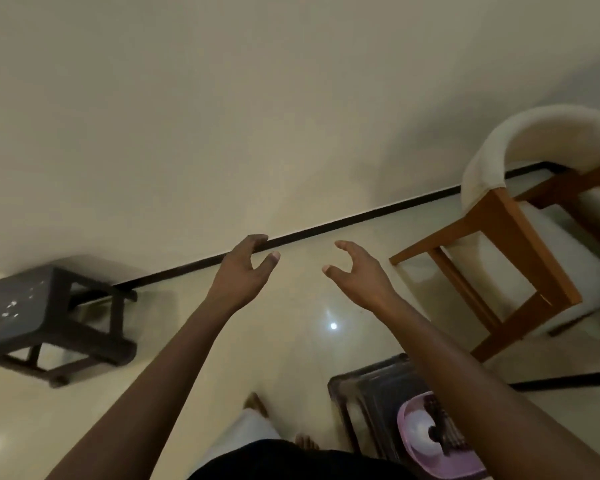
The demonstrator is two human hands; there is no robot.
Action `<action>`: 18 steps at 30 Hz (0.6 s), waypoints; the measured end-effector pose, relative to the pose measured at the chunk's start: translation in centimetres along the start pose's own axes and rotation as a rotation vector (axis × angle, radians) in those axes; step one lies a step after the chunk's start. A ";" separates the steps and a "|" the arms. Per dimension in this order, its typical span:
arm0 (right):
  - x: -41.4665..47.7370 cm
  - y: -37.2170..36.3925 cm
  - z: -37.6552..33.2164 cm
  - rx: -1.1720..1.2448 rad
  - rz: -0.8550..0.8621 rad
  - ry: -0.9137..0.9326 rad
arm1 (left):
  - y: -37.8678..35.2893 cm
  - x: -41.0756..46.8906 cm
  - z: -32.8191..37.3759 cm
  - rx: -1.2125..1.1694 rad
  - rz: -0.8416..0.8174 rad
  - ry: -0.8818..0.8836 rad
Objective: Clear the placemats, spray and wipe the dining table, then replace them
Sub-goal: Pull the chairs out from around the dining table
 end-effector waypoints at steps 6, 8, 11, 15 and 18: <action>9.7 4.9 0.4 0.074 0.194 -0.122 | -3.5 15.3 3.6 0.016 -0.202 -0.186; 12.4 7.2 0.8 0.114 0.313 -0.197 | -4.7 20.7 6.2 0.019 -0.274 -0.257; 14.9 10.6 0.7 0.167 0.450 -0.257 | -6.9 27.4 10.8 0.048 -0.366 -0.410; 16.9 15.0 1.9 0.202 0.654 -0.364 | -11.2 33.8 17.7 0.074 -0.507 -0.578; 18.7 18.7 3.4 0.261 0.770 -0.398 | -14.7 37.3 23.0 0.076 -0.584 -0.705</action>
Point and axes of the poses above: each hand's wrist, its own x-axis towards the middle knuckle, its own y-axis out of the back of the hand, z = x × y, the point moved 5 cm from there along x, towards the middle knuckle, and after that the axes turned 8 degrees about x, right-handed, at the moved point
